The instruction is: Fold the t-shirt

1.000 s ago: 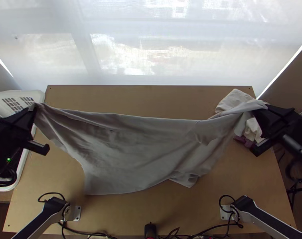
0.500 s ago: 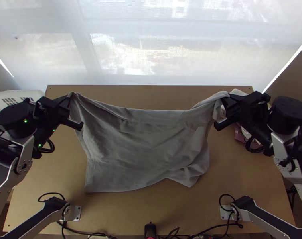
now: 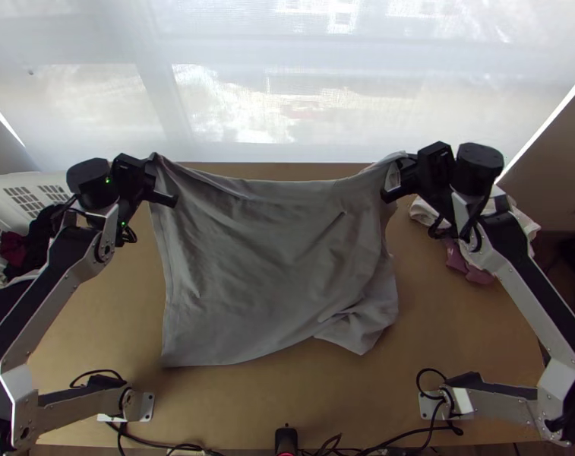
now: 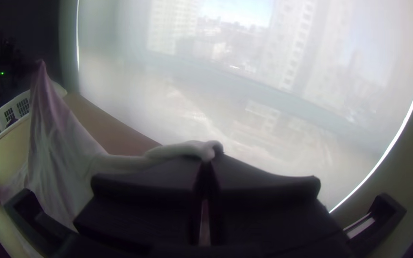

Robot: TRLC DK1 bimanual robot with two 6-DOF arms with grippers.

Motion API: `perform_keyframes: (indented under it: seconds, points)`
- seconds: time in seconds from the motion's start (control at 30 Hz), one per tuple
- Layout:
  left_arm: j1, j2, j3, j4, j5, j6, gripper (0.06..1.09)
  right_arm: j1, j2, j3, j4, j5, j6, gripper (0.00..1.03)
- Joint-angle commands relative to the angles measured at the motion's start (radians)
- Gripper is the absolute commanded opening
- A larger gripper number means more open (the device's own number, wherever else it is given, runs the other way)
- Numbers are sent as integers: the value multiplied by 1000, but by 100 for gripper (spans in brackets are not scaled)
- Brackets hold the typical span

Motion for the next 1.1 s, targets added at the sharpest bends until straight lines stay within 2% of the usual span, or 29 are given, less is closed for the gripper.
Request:
perform_keyframes:
  seconds: [0.0, 0.43, 1.07]
  points:
    - [50, 179, -9, 132, 3, -7, 9, -41, 218, 68, 68, -12, 0, 2]
    - [58, 483, 135, 234, 3, -21, 9, -72, 613, 403, 36, -24, 1, 2]
    - [44, 702, 213, 293, 2, -39, 9, -78, 857, 532, 31, -24, 6, 3]
